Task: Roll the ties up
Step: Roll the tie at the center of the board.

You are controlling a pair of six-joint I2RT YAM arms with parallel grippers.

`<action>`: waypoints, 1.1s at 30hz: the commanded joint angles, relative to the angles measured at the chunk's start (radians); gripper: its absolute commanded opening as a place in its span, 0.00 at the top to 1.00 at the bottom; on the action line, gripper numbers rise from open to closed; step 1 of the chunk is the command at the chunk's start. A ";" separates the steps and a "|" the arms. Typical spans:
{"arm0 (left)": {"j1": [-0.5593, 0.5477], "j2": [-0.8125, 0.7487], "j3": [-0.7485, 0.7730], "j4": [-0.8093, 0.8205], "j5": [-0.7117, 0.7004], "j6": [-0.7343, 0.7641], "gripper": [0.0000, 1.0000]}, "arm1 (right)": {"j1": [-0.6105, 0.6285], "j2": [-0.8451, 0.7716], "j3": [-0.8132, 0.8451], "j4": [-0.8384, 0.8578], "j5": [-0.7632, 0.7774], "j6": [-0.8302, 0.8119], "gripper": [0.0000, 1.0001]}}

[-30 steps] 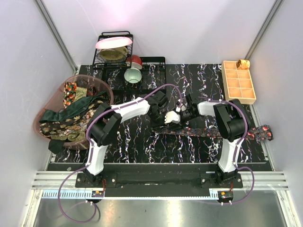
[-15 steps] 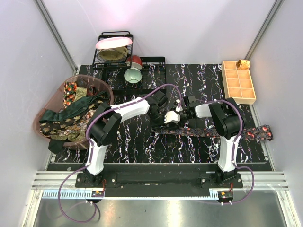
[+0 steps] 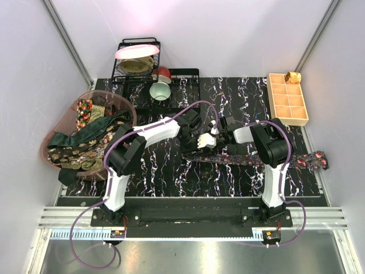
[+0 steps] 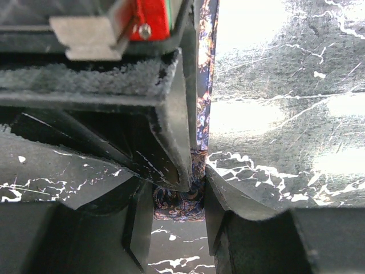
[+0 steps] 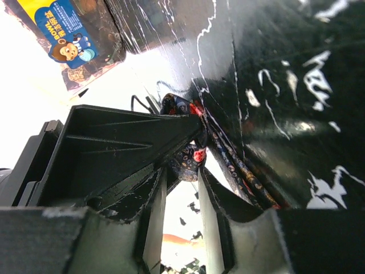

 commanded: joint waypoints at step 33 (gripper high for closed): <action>0.089 -0.176 -0.174 0.114 0.078 0.018 0.32 | 0.016 -0.020 0.047 -0.258 0.199 -0.194 1.00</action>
